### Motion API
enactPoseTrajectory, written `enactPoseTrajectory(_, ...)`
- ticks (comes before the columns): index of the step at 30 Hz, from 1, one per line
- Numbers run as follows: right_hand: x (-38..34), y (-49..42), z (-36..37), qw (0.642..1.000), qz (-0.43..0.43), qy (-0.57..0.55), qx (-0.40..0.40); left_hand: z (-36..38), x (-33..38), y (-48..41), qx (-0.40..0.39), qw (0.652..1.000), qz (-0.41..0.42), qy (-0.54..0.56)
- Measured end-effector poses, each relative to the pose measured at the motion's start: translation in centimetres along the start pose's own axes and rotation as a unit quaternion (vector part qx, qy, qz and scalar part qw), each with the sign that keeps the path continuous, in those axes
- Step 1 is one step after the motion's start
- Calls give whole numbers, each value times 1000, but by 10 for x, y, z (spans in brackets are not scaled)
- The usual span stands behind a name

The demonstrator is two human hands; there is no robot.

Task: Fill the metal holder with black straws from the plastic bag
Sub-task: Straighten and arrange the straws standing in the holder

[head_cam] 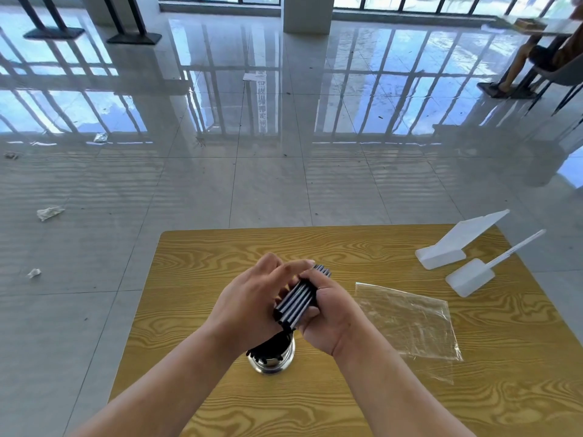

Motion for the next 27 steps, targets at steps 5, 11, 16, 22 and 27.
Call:
enactPoseTrajectory(5, 15, 0, 10, 994, 38, 79, -63, -13, 23, 0, 30, 997, 65, -18)
enactPoseTrajectory(11, 20, 0, 14, 976, 74, 187, -81, -19, 20, -1, 49, 997, 19, 56)
enactPoseTrajectory(16, 13, -2, -10, 943, 79, 322, 31, -33, -7, -6, 86, 989, -78, 91)
enactPoseTrajectory(22, -24, 2, -8, 812, -120, 570, 35, -38, -29, -15, 27, 985, -127, 116)
enactPoseTrajectory(27, -16, 0, 17, 681, -145, 717, -20, -21, -31, -17, -20, 981, -156, 116)
Point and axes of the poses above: each hand's wrist, its own y-axis away from the middle knuckle, its own z-axis out of the palm, x = y × z, the point moved 7 cm from there along -y, towards the middle knuckle, and after that the axes turned 7 degrees about -x, right-handed, at the moved point
